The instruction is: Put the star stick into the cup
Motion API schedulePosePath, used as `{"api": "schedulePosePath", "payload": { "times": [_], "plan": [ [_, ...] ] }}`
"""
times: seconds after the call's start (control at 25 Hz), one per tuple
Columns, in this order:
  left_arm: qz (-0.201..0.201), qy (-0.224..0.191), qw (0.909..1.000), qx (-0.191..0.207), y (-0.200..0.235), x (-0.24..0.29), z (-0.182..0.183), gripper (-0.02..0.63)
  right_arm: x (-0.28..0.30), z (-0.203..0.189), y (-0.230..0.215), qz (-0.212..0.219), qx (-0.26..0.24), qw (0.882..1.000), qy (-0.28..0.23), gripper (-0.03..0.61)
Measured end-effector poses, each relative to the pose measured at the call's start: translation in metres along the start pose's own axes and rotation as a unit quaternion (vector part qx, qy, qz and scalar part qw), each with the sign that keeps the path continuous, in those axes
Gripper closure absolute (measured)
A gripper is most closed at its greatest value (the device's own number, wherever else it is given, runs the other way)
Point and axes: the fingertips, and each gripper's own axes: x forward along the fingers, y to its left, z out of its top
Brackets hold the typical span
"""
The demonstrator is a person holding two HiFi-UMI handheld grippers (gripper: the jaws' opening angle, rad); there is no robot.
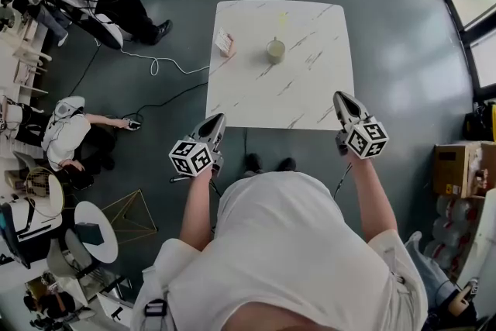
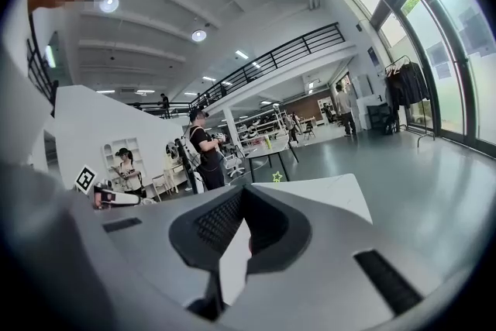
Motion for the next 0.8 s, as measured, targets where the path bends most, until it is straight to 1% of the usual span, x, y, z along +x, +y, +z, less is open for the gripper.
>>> {"api": "schedulePosePath", "payload": {
  "times": [0.16,0.8],
  "plan": [
    [-0.007,0.005,0.9999,0.005,0.005,0.002,0.005,0.600,0.007,0.003,0.004,-0.004,0.001,1.000,-0.002,0.554],
    [-0.012,0.009,0.9999,-0.001,0.015,0.008,0.003,0.600,0.015,0.002,0.007,-0.008,0.003,1.000,0.000,0.554]
  ]
}}
